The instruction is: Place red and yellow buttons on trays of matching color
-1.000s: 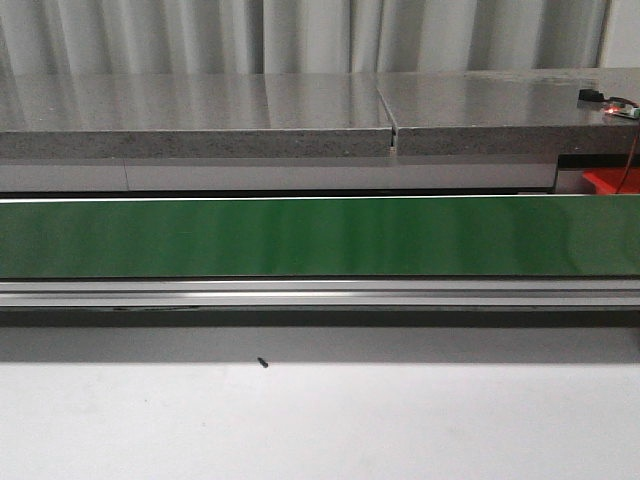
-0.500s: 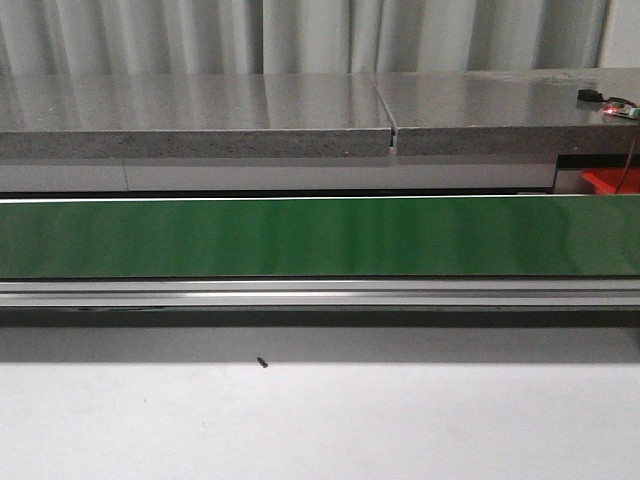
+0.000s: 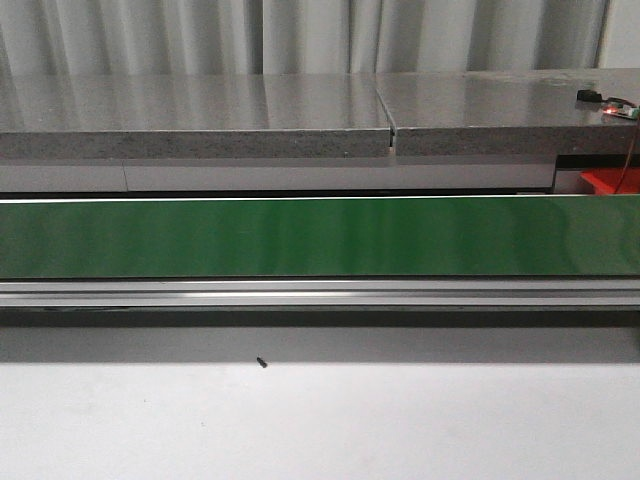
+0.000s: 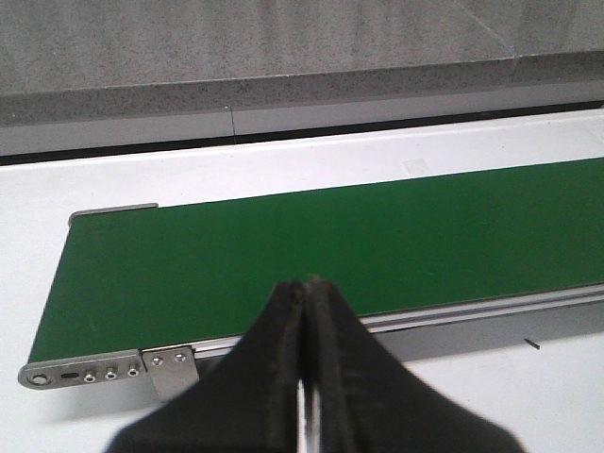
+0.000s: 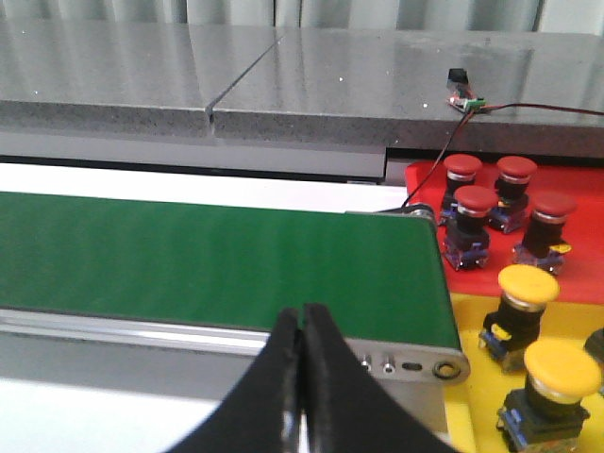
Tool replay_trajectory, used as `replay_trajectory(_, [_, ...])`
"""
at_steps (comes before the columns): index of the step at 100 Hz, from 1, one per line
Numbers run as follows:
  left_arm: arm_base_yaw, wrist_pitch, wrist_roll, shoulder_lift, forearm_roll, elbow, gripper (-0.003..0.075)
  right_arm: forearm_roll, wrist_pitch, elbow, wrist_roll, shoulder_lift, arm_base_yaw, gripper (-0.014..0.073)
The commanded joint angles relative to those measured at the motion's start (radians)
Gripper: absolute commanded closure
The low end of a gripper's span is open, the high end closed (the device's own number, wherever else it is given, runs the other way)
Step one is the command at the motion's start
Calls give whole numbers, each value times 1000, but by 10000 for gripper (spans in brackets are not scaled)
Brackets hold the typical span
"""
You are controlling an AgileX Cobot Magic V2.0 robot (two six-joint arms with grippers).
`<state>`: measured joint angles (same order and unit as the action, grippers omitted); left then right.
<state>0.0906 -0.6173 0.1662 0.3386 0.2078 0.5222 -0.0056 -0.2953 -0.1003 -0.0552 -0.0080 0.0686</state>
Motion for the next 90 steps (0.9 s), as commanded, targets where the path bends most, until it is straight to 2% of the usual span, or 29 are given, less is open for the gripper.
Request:
replay_trajectory(1, [5, 73, -1, 6, 14, 26, 741, -16, 134, 20, -4, -19, 1, 663])
replay_trajectory(23, [5, 73, -1, 6, 14, 26, 741, -16, 242, 112, -4, -20, 1, 663])
replay_trajectory(90, [5, 73, -1, 6, 14, 26, 741, -16, 236, 112, -4, -20, 1, 663])
